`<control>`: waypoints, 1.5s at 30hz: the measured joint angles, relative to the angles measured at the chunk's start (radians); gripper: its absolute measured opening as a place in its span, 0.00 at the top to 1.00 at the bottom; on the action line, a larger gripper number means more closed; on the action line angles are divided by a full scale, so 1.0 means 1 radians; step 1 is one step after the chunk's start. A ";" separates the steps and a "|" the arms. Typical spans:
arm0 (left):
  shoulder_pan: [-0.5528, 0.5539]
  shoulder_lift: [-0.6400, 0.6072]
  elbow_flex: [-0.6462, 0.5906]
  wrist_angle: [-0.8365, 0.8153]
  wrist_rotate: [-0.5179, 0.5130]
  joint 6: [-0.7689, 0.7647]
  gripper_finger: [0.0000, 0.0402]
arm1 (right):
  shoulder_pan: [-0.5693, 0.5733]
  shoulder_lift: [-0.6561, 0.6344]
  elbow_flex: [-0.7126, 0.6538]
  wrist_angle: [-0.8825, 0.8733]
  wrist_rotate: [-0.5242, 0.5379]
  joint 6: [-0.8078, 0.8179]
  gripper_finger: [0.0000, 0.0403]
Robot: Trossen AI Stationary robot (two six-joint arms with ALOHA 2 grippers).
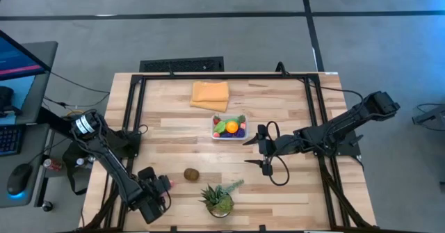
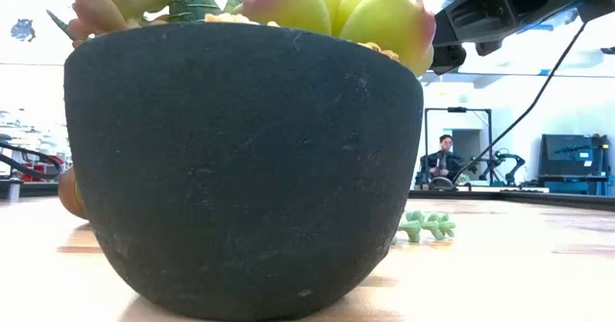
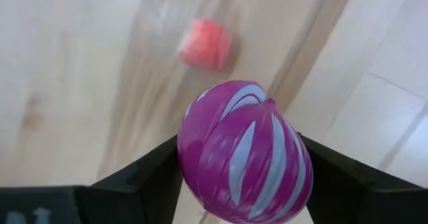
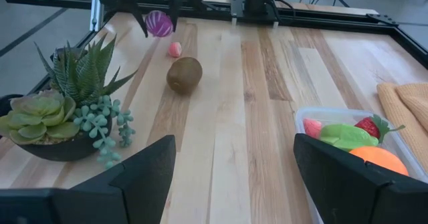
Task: Pick and placing Produce into tupperware
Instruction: Put the purple onion into the transparent container
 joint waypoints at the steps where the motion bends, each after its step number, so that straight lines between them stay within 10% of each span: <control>1: 0.000 0.000 0.011 -0.023 -0.004 0.000 0.40 | 0.000 0.000 0.000 0.000 0.000 0.000 0.26; 17: 0.028 0.000 0.174 -0.356 -0.373 0.109 0.40 | 0.000 0.000 0.000 0.000 0.000 0.000 0.26; 45: 0.398 0.000 0.175 -0.446 -0.799 0.621 0.40 | 0.000 0.000 0.000 -0.031 0.000 0.002 0.26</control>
